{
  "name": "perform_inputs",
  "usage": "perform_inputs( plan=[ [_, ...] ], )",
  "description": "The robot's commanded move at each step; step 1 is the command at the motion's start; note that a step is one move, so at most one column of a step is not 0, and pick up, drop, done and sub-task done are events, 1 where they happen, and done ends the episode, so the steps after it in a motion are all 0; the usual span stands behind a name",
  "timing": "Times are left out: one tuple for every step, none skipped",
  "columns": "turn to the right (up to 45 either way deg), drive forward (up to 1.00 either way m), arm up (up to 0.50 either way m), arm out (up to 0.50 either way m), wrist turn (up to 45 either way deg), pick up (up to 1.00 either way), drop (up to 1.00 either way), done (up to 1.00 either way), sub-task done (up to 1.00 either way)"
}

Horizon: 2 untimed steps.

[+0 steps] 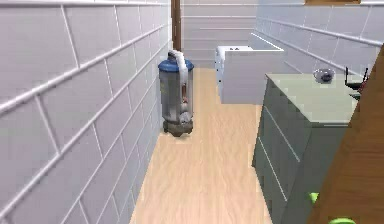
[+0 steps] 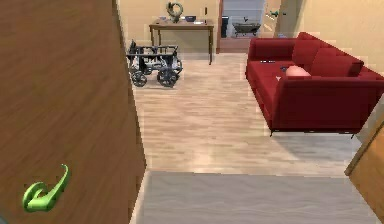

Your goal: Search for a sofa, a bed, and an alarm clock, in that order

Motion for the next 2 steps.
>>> perform_inputs(
  plan=[
    [0.0, 0.25, 0.00, 0.00, 0.0, 0.00, 0.00, 0.00, 0.00],
    [9.0, 0.00, 0.00, 0.00, 0.0, 0.00, 0.00, 0.00, 0.00]
  ],
)
